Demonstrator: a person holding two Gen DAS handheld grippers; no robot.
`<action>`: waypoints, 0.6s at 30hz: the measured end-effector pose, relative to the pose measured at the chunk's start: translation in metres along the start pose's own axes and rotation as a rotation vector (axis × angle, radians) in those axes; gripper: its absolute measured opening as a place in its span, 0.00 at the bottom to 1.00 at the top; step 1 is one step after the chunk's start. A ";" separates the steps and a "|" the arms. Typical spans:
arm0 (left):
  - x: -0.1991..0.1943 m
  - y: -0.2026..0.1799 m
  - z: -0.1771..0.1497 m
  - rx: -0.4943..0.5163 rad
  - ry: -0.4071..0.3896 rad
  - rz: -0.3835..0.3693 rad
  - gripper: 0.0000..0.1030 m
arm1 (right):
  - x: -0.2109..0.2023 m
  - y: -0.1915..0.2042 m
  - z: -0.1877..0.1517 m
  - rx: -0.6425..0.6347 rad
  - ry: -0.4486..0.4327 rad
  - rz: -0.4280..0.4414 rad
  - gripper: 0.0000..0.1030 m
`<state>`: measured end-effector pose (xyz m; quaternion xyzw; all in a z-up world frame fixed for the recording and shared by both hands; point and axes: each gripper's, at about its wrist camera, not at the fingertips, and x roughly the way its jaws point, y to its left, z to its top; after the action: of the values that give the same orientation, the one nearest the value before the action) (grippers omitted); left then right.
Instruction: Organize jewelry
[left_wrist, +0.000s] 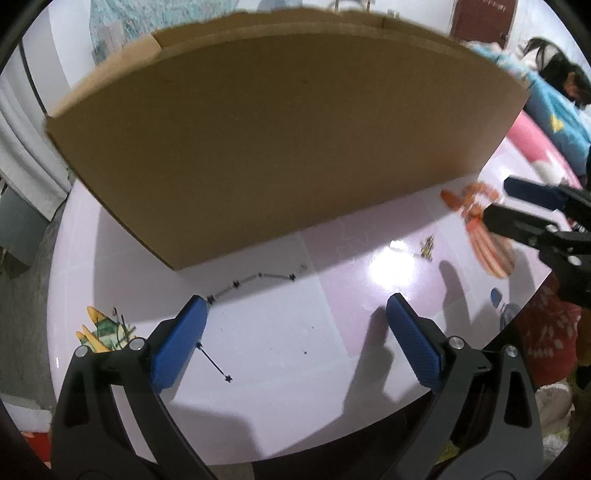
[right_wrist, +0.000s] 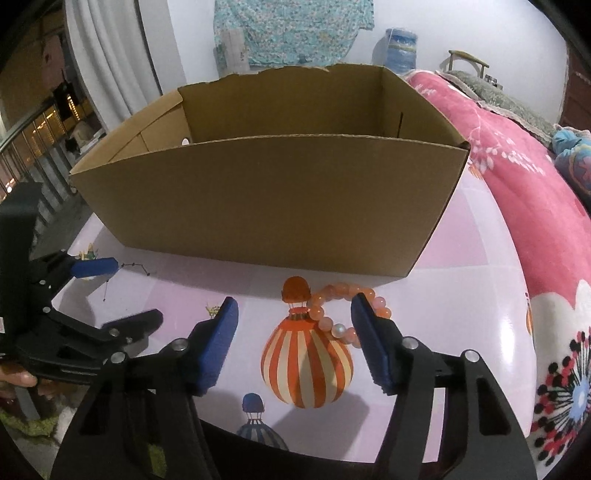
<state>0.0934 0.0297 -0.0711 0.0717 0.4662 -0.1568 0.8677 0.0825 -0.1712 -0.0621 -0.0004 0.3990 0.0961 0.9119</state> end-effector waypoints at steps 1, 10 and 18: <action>-0.007 0.003 -0.001 -0.007 -0.040 -0.026 0.91 | -0.001 -0.001 0.000 0.001 -0.003 -0.001 0.59; -0.020 -0.024 0.004 0.093 -0.143 -0.237 0.67 | 0.003 -0.006 -0.003 0.023 0.001 0.000 0.49; -0.016 -0.047 0.006 0.197 -0.141 -0.269 0.38 | 0.007 -0.015 -0.006 0.039 0.010 0.012 0.36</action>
<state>0.0742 -0.0128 -0.0529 0.0823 0.3918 -0.3210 0.8583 0.0855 -0.1852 -0.0724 0.0191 0.4054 0.0940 0.9091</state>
